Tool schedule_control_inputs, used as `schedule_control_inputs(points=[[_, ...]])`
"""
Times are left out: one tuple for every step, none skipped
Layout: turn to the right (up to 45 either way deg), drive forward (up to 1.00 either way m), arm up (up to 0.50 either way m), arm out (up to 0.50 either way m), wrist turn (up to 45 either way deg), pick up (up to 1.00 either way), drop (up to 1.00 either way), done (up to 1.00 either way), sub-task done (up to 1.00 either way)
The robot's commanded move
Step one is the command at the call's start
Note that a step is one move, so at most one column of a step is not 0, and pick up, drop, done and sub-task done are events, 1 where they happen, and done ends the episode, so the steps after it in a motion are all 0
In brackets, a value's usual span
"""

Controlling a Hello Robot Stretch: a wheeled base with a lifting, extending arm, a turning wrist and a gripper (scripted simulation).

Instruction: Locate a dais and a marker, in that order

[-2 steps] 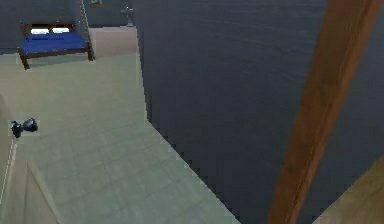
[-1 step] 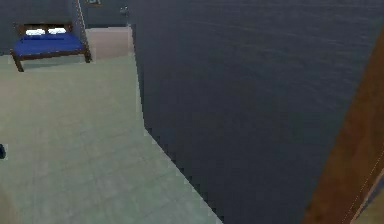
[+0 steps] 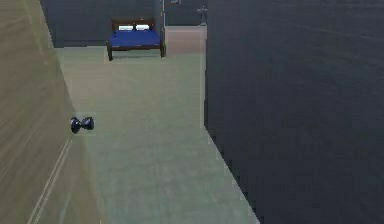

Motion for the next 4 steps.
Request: schedule_control_inputs(points=[[0.0,1.00,0.00,0.00,0.0,0.00,0.00,0.00,0.00],[0.0,0.25,0.00,0.00,0.0,0.00,0.00,0.00,0.00],[-45.0,0.00,0.00,0.00,0.0,0.00,0.00,0.00,0.00],[-30.0,0.00,0.00,0.00,0.0,0.00,0.00,0.00,0.00]])
